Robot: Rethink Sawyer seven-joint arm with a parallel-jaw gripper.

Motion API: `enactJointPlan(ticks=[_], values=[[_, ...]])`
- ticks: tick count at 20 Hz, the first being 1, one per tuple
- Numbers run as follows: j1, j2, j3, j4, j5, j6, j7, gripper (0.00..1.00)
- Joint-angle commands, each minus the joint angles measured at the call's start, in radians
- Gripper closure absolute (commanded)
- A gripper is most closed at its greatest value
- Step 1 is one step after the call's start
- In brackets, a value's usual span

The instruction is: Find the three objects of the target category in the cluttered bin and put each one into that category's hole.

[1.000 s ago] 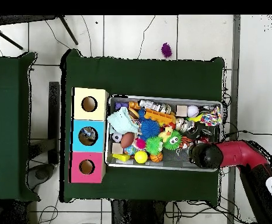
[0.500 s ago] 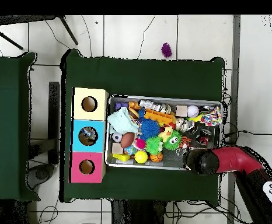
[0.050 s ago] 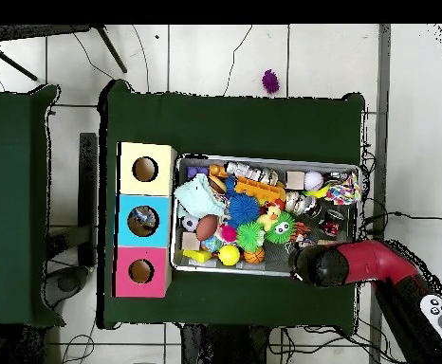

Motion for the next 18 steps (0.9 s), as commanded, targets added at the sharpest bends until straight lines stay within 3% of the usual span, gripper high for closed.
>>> enactJointPlan(ticks=[1, 12, 18], values=[[-0.022, 0.033, 0.025, 0.100, -0.009, 0.101, -0.279, 1.00], [-0.044, -0.001, 0.044, 0.110, 0.015, 0.100, -0.236, 1.00], [-0.048, -0.092, 0.057, 0.110, 0.088, 0.107, -0.117, 1.00]])
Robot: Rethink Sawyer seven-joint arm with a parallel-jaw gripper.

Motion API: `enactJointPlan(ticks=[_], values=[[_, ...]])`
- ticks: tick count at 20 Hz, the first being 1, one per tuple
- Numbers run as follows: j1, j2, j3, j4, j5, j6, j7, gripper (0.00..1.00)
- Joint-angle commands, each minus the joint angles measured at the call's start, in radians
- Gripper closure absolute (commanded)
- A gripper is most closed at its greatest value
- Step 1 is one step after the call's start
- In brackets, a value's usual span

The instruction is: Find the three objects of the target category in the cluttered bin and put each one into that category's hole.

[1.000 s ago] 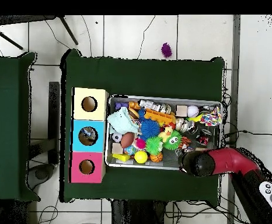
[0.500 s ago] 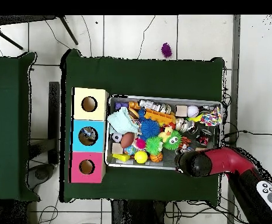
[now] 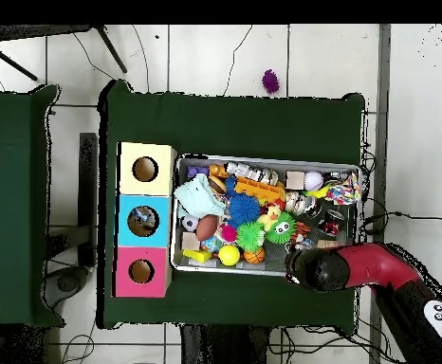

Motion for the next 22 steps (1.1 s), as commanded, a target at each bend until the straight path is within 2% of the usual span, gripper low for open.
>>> enactJointPlan(ticks=[1, 5, 10, 13, 18, 22], values=[[-0.010, -0.059, 0.009, 0.035, 0.038, 0.087, -0.096, 1.00], [0.001, -0.042, -0.022, -0.023, 0.022, 0.075, -0.064, 1.00], [-0.017, -0.059, 0.005, -0.046, 0.054, 0.061, -0.063, 1.00], [-0.023, -0.043, 0.011, -0.083, 0.044, 0.024, -0.060, 1.00], [-0.040, -0.022, 0.010, -0.122, 0.040, 0.020, -0.086, 1.00], [-0.087, 0.009, 0.041, -0.161, 0.046, 0.034, -0.183, 1.00]])
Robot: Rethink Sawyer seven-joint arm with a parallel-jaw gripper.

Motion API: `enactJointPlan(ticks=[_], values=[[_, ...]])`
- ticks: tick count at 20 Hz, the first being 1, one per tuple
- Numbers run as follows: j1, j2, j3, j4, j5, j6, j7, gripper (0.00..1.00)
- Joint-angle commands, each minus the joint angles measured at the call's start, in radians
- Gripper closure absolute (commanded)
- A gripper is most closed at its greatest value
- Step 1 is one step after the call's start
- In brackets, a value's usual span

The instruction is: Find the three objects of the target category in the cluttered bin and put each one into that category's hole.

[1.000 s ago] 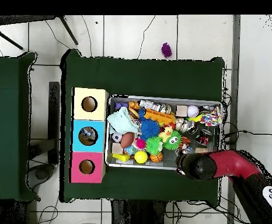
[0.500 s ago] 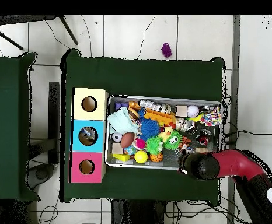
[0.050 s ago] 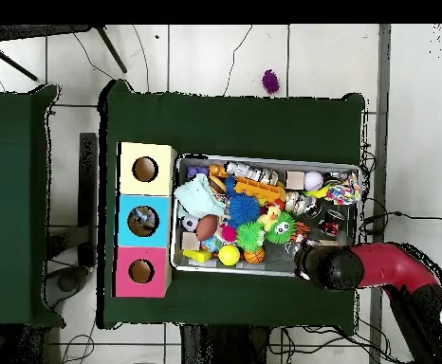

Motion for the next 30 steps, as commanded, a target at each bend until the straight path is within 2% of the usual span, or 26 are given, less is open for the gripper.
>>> enactJointPlan(ticks=[1, 9, 13, 19, 21, 22, 24, 25, 26, 28, 30], values=[[-0.078, 0.058, 0.050, -0.148, 0.011, 0.039, -0.212, 1.00], [-0.150, 0.109, 0.098, -0.233, 0.003, 0.081, -0.349, 1.00], [-0.161, 0.114, 0.112, -0.246, 0.002, 0.101, -0.369, 1.00], [-0.161, 0.132, 0.118, -0.233, -0.016, 0.081, -0.369, 1.00], [-0.166, 0.139, 0.125, -0.228, -0.014, 0.087, -0.404, 1.00], [-0.160, 0.137, 0.114, -0.231, -0.015, 0.087, -0.389, 0.00], [-0.146, 0.140, 0.100, -0.224, -0.005, 0.111, -0.368, 0.00], [-0.156, 0.156, 0.117, -0.214, 0.018, 0.119, -0.386, 0.00], [-0.168, 0.171, 0.123, -0.205, 0.055, 0.127, -0.361, 0.00], [-0.153, 0.153, 0.097, -0.199, 0.052, 0.132, -0.318, 0.00], [-0.149, 0.144, 0.093, -0.177, 0.047, 0.133, -0.324, 0.00]])
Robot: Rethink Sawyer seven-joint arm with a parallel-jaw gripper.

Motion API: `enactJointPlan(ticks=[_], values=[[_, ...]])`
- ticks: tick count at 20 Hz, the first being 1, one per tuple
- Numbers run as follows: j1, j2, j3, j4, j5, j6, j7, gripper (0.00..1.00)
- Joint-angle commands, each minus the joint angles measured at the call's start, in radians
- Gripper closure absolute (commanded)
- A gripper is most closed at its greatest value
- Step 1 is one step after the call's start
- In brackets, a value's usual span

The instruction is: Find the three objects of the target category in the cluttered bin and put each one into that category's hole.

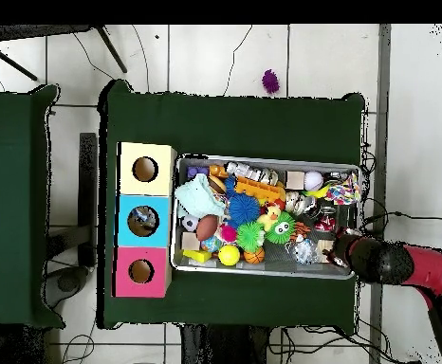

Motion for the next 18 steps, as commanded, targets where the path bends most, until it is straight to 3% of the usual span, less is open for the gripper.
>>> enactJointPlan(ticks=[1, 13, 18], values=[[0.021, 0.018, 0.021, -0.011, 0.023, 0.132, -0.216, 0.00], [0.021, -0.011, -0.009, -0.014, -0.040, 0.173, -0.273, 0.00], [0.020, 0.032, -0.014, -0.011, -0.046, 0.206, -0.313, 0.00]])
